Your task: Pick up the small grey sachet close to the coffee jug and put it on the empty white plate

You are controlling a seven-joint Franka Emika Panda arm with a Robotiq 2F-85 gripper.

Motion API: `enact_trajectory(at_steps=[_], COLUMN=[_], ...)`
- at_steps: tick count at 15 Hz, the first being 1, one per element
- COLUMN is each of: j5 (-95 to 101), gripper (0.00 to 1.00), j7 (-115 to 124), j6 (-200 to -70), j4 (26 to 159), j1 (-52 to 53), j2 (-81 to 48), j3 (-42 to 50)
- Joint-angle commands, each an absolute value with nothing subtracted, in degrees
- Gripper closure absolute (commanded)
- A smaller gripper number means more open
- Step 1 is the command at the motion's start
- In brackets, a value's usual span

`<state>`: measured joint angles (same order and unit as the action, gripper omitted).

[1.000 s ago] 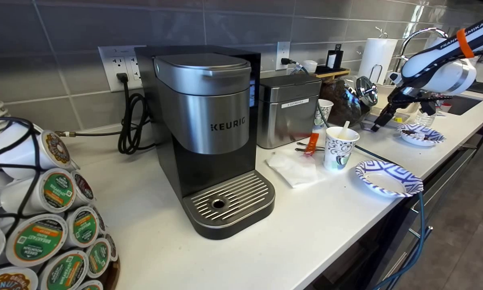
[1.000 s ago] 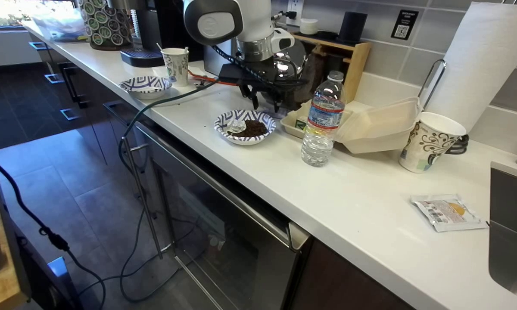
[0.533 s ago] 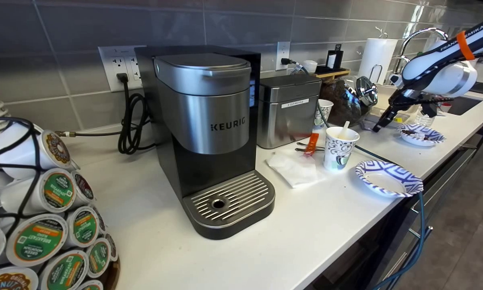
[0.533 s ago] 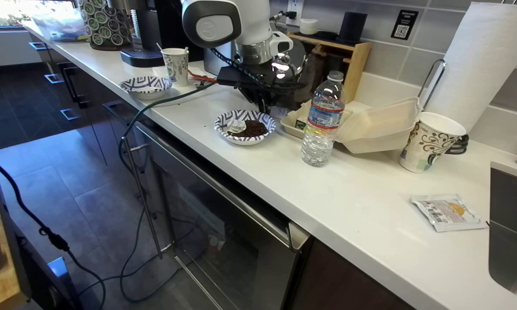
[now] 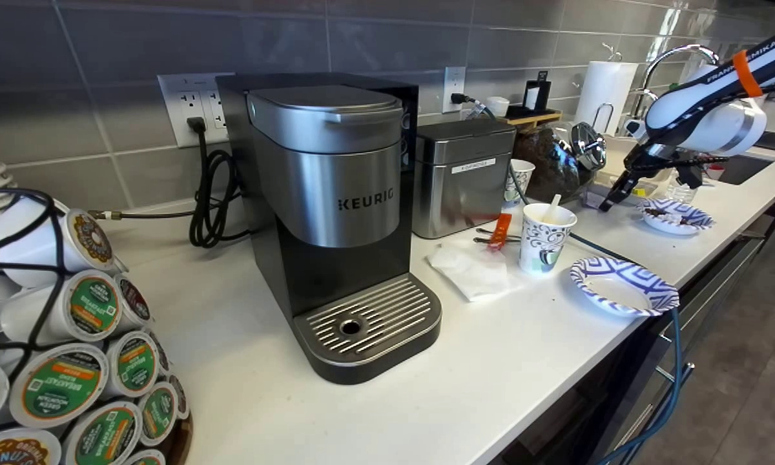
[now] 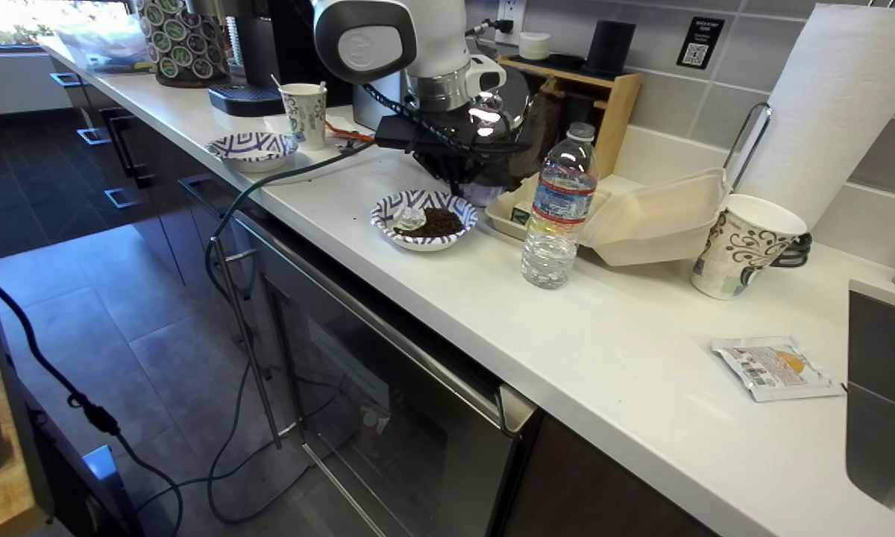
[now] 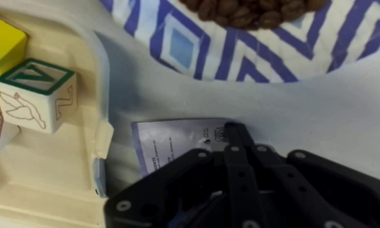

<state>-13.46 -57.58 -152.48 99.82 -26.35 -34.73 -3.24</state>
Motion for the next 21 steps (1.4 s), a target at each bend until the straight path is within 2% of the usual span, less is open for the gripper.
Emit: enact_trajectory(at_steps=[1,5,9,10,15,21], j5=[-13.4,-15.4,-15.3,-14.4,-16.3,-13.7], gripper=[1.00,1.00,1.00,0.79,0.44,0.01], j7=[-67.2,-79.1,-88.7,-88.6,-75.5,-57.4], j6=[-149.6,-143.6,-138.5,-138.7,-148.7,-151.6], j4=[108.7,116.1,118.4,118.2,115.2,109.1], j1=[-29.7,-30.1,-26.0,-24.5,-18.5,-17.0], j2=[-27.1,-19.6,-15.1,-15.0,-19.0,-24.4], j3=[-6.5,-6.6,-4.2,-3.0,0.3,2.5])
